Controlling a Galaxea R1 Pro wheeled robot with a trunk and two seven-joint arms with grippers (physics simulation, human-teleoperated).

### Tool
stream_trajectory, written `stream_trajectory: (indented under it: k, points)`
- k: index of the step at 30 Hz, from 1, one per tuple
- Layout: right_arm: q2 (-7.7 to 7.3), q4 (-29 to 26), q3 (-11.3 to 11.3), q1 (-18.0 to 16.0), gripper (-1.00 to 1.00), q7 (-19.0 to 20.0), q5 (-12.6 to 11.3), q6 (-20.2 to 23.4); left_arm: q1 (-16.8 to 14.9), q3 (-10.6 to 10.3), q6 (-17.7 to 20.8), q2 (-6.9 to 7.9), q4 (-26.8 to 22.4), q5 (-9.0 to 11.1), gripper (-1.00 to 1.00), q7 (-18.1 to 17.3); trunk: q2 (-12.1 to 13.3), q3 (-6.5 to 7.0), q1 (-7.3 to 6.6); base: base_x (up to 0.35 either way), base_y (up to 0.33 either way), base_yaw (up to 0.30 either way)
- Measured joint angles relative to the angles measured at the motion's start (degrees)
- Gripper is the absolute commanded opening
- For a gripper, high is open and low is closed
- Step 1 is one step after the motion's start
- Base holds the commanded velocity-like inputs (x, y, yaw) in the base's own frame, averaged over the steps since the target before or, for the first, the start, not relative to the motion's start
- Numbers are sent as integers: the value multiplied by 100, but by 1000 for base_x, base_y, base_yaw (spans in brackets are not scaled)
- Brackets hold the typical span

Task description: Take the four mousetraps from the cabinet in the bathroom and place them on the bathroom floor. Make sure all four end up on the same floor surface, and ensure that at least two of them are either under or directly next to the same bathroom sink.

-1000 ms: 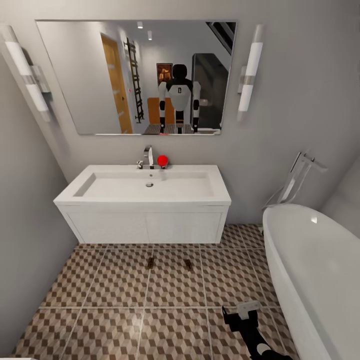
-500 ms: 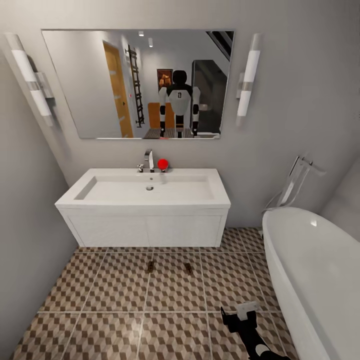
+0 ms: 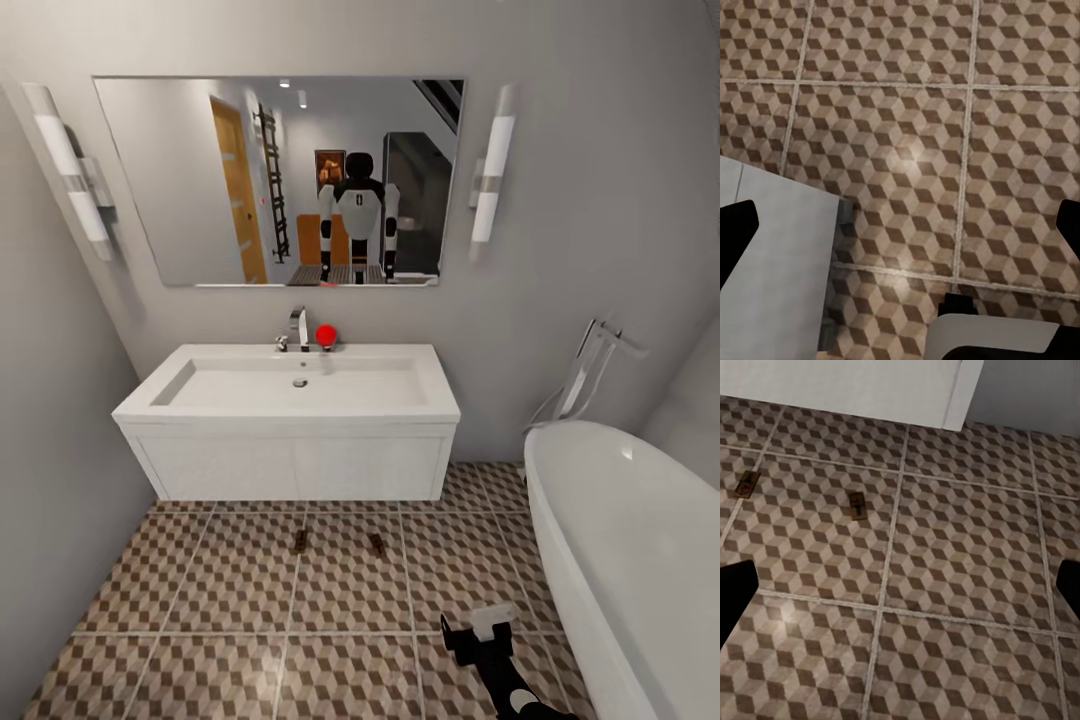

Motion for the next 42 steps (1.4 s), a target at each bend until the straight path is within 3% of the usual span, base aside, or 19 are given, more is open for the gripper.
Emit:
stream_trajectory:
  k: [42]
  points:
    - [4,2,0,0,100,0,0,0,0,-8,2,-66,56,1,100,-3,1,393,0,0,0,0]
